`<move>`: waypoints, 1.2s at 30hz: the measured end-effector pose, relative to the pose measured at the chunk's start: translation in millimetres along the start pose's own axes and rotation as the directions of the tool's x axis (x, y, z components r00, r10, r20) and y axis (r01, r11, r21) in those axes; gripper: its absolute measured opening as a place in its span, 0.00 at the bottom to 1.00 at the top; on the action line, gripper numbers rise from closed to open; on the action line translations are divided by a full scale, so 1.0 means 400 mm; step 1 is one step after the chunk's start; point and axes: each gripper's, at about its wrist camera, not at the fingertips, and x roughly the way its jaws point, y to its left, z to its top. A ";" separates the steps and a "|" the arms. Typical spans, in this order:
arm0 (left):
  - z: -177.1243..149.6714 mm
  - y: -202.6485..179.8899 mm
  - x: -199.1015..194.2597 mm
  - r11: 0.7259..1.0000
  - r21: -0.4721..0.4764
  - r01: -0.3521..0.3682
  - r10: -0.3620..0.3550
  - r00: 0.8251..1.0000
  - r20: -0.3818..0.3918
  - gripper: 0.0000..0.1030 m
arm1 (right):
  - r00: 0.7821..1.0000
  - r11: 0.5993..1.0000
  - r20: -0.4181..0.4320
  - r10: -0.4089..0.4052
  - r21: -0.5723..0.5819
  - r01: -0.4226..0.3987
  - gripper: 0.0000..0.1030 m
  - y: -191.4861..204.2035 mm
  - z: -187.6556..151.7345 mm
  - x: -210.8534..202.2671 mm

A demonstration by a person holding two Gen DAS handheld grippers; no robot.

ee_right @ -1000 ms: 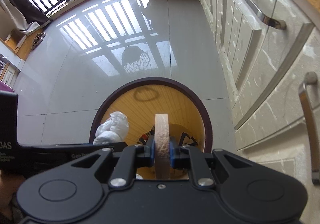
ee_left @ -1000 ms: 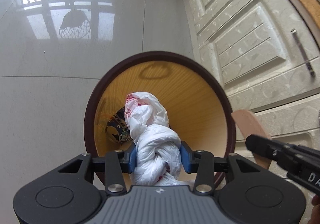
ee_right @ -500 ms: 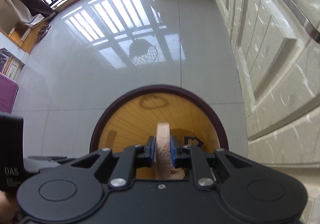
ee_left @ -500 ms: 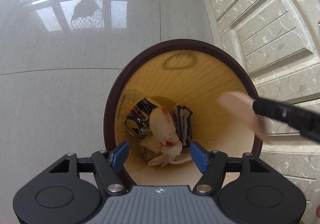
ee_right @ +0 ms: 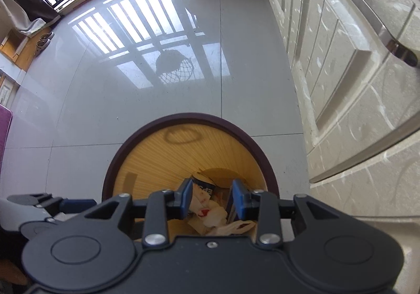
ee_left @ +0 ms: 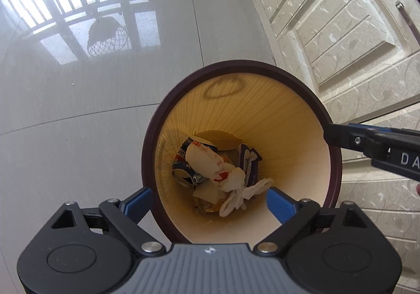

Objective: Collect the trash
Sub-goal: 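Open left tool dropping the white wad while right tool drops the cardboard strip, then move both open tools back toward the light-blue tissue packet and cardboard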

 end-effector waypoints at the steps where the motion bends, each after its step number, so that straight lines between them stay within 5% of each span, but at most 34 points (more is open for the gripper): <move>1: 0.000 0.000 -0.006 1.000 0.004 -0.004 0.004 1.000 0.002 0.94 | 1.000 1.000 -0.002 -0.004 -0.003 0.004 0.35 0.000 -0.003 -0.004; 16: -0.036 0.034 -0.077 0.999 -0.024 -0.031 0.031 0.999 0.027 1.00 | 0.998 0.997 -0.003 -0.069 -0.035 0.069 0.63 -0.005 -0.057 -0.077; 27: -0.061 0.054 -0.111 0.998 -0.050 -0.049 0.052 0.997 0.060 1.00 | 0.992 0.992 -0.004 -0.128 -0.017 0.128 0.94 -0.027 -0.092 -0.109; 36: -0.085 0.054 -0.132 0.997 -0.049 -0.060 0.064 0.995 0.081 1.00 | 0.990 0.990 -0.015 -0.142 -0.026 0.142 0.97 -0.018 -0.126 -0.119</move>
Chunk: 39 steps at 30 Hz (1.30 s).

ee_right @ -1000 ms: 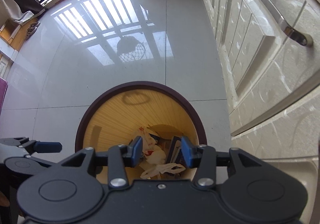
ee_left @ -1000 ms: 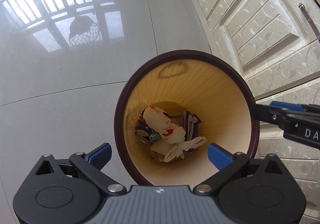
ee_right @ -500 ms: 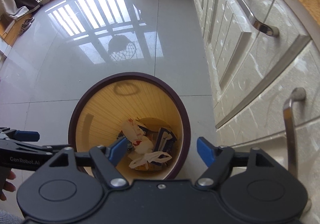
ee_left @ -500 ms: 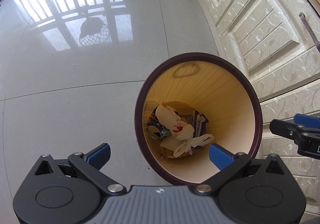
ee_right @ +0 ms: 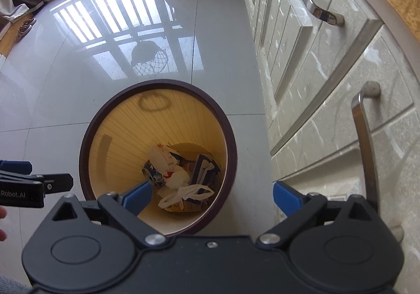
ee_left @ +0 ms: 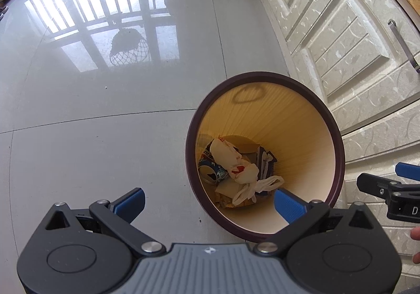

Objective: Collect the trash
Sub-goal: 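Move both open tools back toward the light-blue tissue packet and cardboard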

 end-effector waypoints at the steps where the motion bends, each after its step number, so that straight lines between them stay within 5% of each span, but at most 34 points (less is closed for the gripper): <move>1: -0.004 0.003 -0.005 1.000 0.000 0.000 0.000 1.000 0.003 1.00 | 1.000 1.000 0.001 -0.001 -0.001 0.001 0.97 0.001 -0.003 -0.003; 21: -0.110 0.017 -0.163 1.000 -0.020 -0.007 0.009 0.996 0.091 1.00 | 0.996 1.000 0.088 -0.018 -0.022 0.020 1.00 0.035 -0.078 -0.155; 39: -0.201 -0.014 -0.371 1.000 -0.019 0.008 -0.003 0.972 0.235 1.00 | 0.976 0.999 0.216 -0.003 -0.048 0.013 1.00 0.059 -0.149 -0.383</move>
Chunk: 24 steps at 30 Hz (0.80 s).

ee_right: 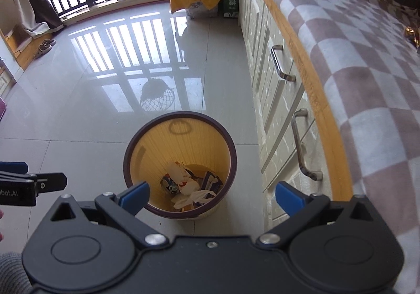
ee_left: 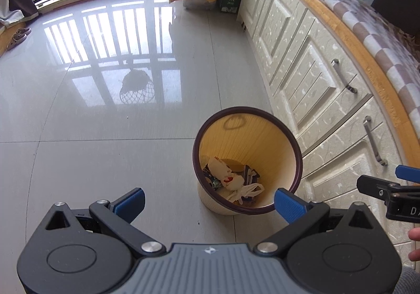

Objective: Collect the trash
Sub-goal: 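Move both open tools back toward the light-blue tissue packet and cardboard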

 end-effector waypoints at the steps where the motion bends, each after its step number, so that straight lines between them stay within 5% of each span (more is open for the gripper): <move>1: -0.002 -0.004 -0.012 1.000 0.003 0.003 -0.003 1.000 0.009 1.00 | 1.000 1.000 0.008 -0.001 -0.004 0.001 1.00 0.002 -0.002 -0.012; 15: -0.032 -0.060 -0.178 0.999 0.034 0.007 -0.012 0.987 0.157 1.00 | 0.989 0.999 0.145 -0.040 0.025 0.037 1.00 -0.050 -0.027 -0.192; 24: -0.036 -0.147 -0.248 0.996 0.086 0.033 -0.053 0.968 0.244 1.00 | 0.963 0.995 0.258 -0.083 0.071 0.067 1.00 -0.146 -0.052 -0.325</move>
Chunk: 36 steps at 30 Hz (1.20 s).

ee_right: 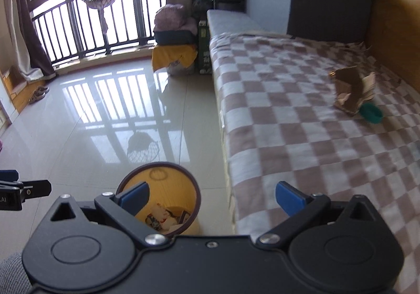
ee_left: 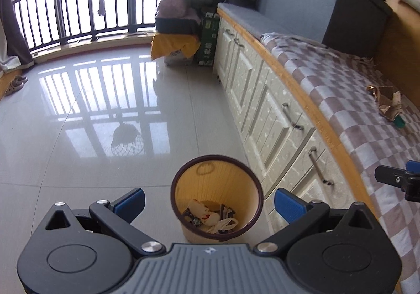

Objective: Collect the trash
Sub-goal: 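Move both open tools back toward the light-blue tissue packet and cardboard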

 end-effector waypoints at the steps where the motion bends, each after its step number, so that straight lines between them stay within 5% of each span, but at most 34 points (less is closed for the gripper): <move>1: 0.005 -0.015 -0.005 1.000 0.005 0.008 -0.008 1.000 0.012 1.00 | 1.000 1.000 0.013 -0.007 0.005 0.007 1.00 -0.017 0.000 -0.013; 9: 0.038 -0.152 -0.039 0.994 0.067 0.083 -0.090 0.989 0.117 1.00 | 0.991 0.995 0.105 -0.083 0.063 0.077 1.00 -0.168 -0.020 -0.098; 19: 0.083 -0.388 -0.027 0.962 0.185 0.201 -0.236 0.953 0.192 1.00 | 0.954 0.970 0.191 -0.230 0.131 0.207 1.00 -0.381 -0.064 -0.168; 31: 0.141 -0.670 0.073 0.900 0.277 0.338 -0.392 0.904 0.169 1.00 | 0.872 0.892 0.205 -0.445 0.184 0.412 1.00 -0.623 -0.130 -0.140; 36: 0.170 -0.766 0.140 0.873 0.311 0.376 -0.438 0.885 0.157 1.00 | 0.861 0.880 0.193 -0.470 0.178 0.440 1.00 -0.689 -0.128 -0.099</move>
